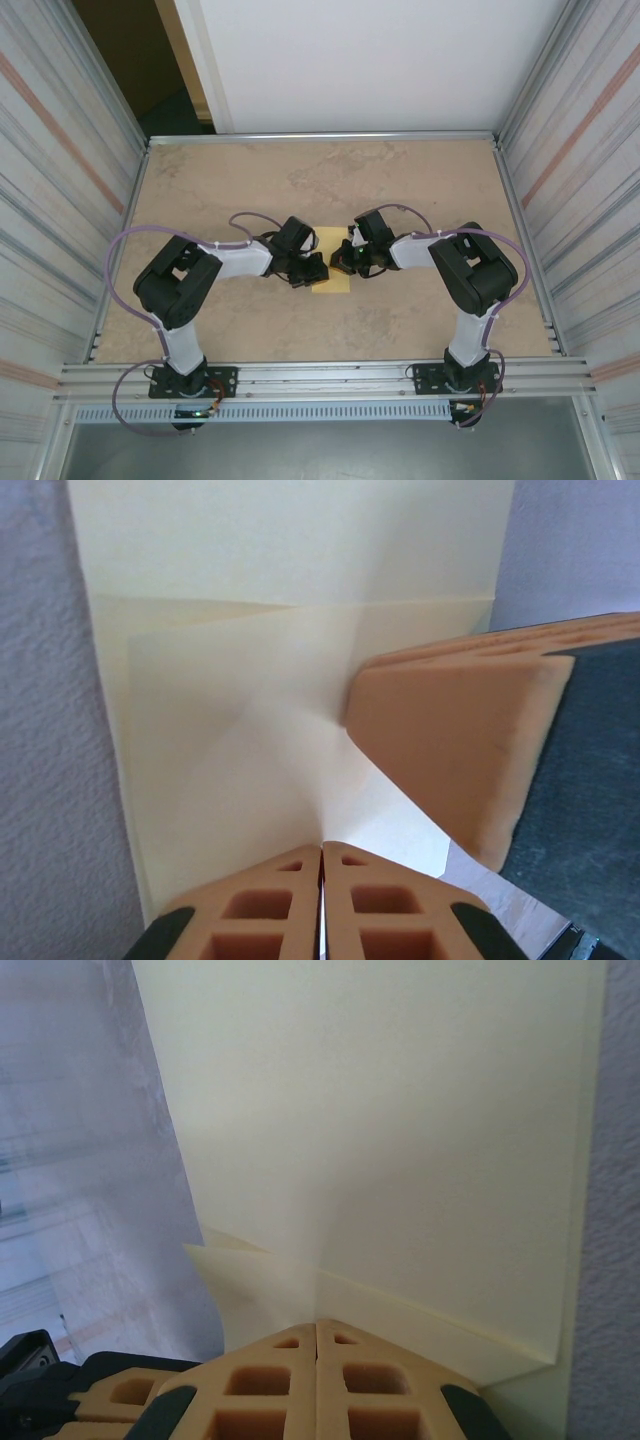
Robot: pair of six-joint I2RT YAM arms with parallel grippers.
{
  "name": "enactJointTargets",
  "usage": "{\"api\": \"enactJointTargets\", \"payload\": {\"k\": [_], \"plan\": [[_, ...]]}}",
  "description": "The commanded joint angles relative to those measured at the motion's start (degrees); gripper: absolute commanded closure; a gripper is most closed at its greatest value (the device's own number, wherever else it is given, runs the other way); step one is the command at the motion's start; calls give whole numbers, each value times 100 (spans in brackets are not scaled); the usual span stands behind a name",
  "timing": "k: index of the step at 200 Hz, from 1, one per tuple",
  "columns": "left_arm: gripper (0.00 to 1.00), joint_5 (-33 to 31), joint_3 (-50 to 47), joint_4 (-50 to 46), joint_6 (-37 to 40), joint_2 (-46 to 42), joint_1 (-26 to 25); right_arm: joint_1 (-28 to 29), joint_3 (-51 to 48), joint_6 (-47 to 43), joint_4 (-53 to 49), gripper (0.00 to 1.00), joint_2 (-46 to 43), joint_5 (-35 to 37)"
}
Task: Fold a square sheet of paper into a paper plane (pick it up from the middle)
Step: Fold the triangle a second time at the center of the table.
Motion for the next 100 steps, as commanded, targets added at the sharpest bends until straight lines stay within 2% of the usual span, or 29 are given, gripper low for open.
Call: {"api": "enactJointTargets", "payload": {"k": [1,57,100], "plan": [[90,-138,-149,-107,83,-16,30,-65,-305,-46,-1212,100,426,665],[90,-53,-514,71,215,-125,82,-87,-311,-115,-1329,100,434,699],[90,260,-1281,649,87,-386,168,-101,-316,-162,-1415,100,475,729]]}}
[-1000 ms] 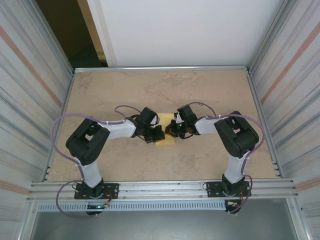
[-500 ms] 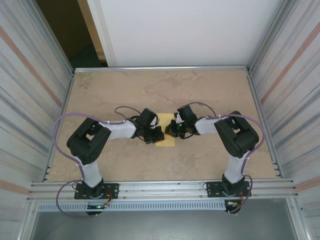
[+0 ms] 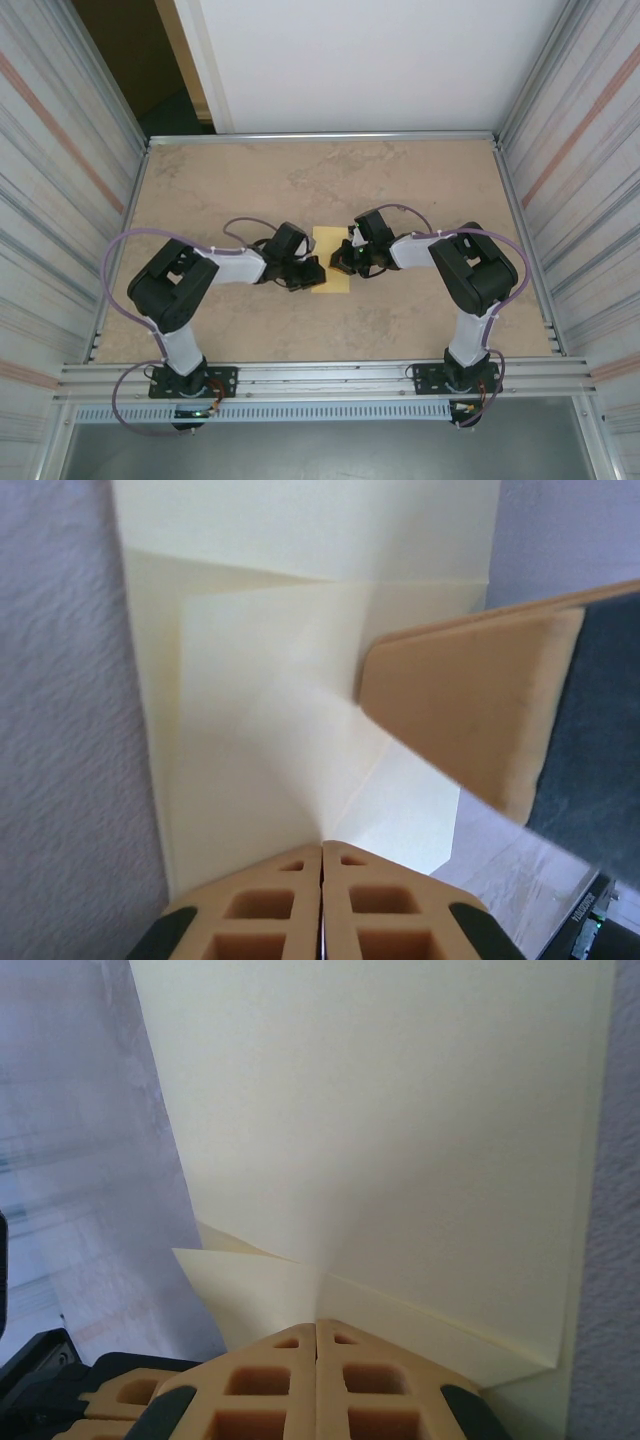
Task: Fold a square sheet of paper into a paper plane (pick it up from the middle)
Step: Fold the triangle a second time at the center of the table.
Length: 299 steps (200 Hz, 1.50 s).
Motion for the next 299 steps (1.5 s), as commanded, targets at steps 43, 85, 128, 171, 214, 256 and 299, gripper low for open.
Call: {"api": "enactJointTargets", "payload": {"k": [43,85,128,171,214,256,299], "plan": [[90,199,-1251,-219,-116,-717,254,-106,-328,-172,-1405,100,481,714],[90,187,-890,-428,-67,-1385,323,-101,-307,-164,-1387,100,455,694],[91,319,-326,-262,-37,-904,317,-100,-327,-141,-1360,100,452,697],[94,369,50,-296,-58,-290,254,-98,-329,-127,-1351,100,429,679],[100,147,-211,-623,-54,-219,253,-105,-270,-156,-1257,100,186,667],[100,21,-432,-778,-125,-143,253,39,144,-577,-1224,100,-438,660],[100,-23,-353,-823,-109,-74,236,521,544,-1069,-1775,100,-790,939]]}}
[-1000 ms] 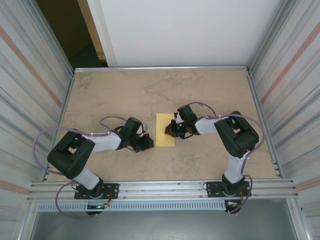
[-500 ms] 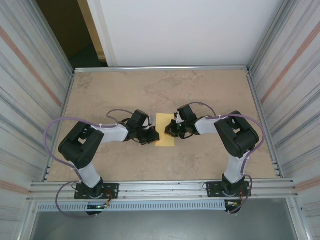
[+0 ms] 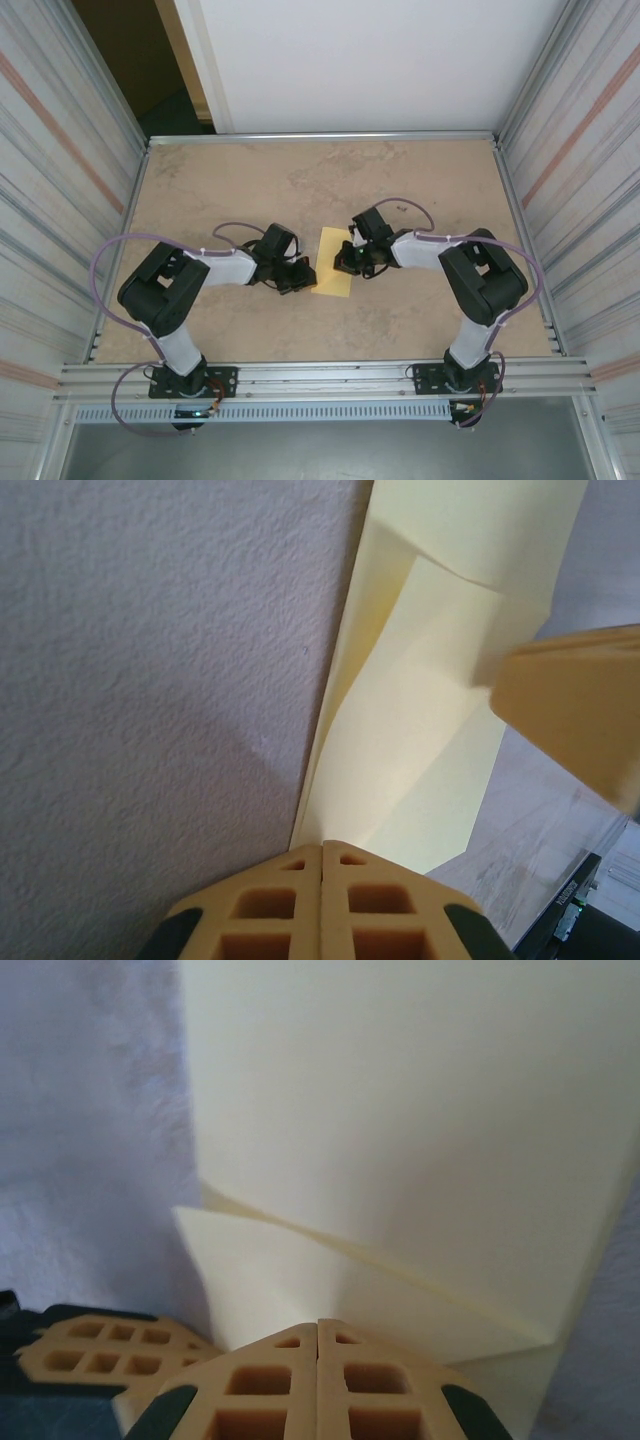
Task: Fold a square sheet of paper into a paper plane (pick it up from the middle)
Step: Fold the triangle a second time at the center of the table.
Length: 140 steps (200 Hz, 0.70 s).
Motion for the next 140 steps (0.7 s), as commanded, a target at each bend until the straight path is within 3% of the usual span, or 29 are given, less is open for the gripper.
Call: {"api": "enactJointTargets", "payload": {"k": [1,90,140], "plan": [[100,-250,-143,-538,-44,166,-51,264,246,-417,-565,100,-241,326],[100,-254,-117,-648,-82,249,-60,516,370,-310,-224,100,507,-187],[100,-322,-265,-757,-136,329,-8,43,-52,-185,-7,100,501,-160]]}}
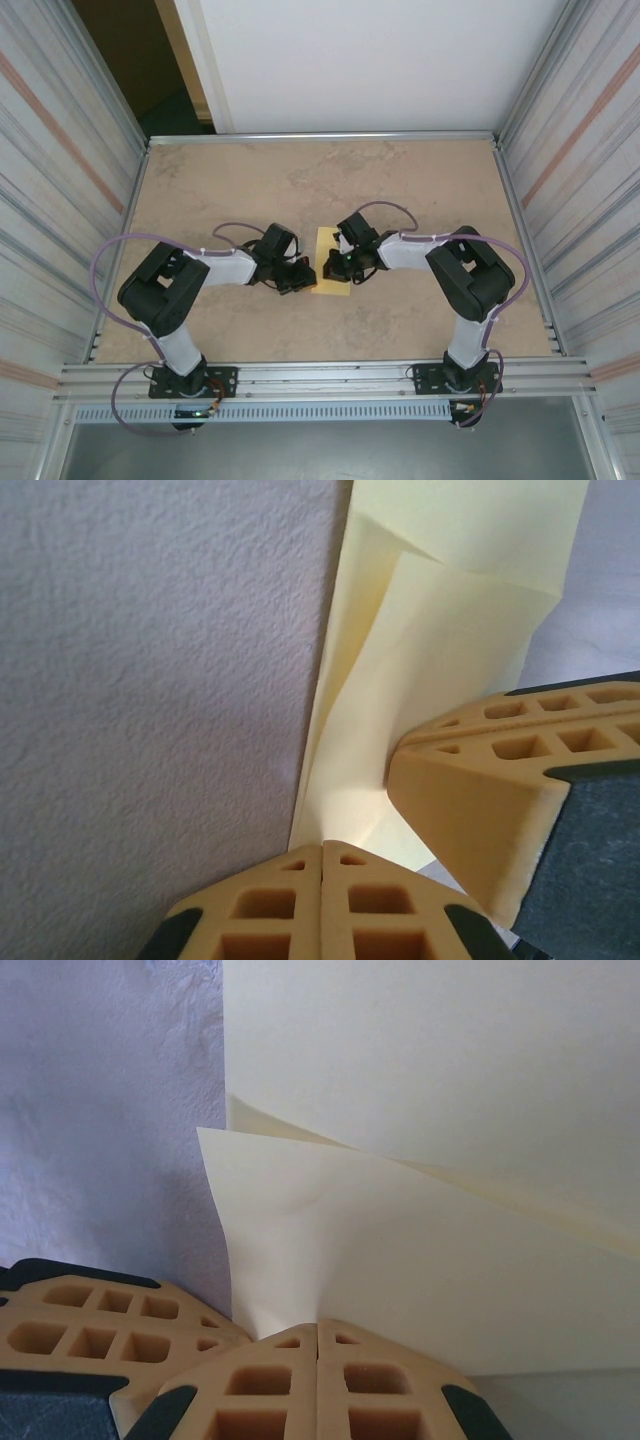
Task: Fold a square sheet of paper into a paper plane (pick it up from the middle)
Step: Fold the triangle a second time at the center of the table, then pick up the paper from the center of the table.
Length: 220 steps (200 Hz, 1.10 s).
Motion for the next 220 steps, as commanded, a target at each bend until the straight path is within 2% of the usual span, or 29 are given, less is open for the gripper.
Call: {"api": "enactJointTargets", "payload": {"k": [1,57,81,95,108,122,141,156,170,220], "plan": [[100,-319,-274,-723,-88,329,-8,-314,-267,-28,59,100,75,28],[100,-303,-285,-704,-62,301,2,-1612,-557,16,220,100,-44,-108],[100,-251,-120,-794,30,277,-1,-1862,-531,34,207,100,-267,-143],[100,-220,86,-910,107,198,1,-1838,-539,49,120,100,-510,-98],[100,-166,353,-983,159,61,2,-1789,-618,138,108,95,-783,-63],[97,-125,683,-973,195,-120,-6,-1685,-751,279,100,86,-1090,18],[88,-73,973,-807,217,-272,-28,-1473,-970,533,82,72,-1499,169],[82,-165,1090,-629,261,-240,-12,-1295,-1148,774,100,61,-1755,344],[78,-256,1210,-571,331,-71,2,-1173,-1355,1024,264,54,-1921,427],[77,-150,1416,-148,447,488,78,-1045,-1643,1777,968,50,-1826,345]]}}
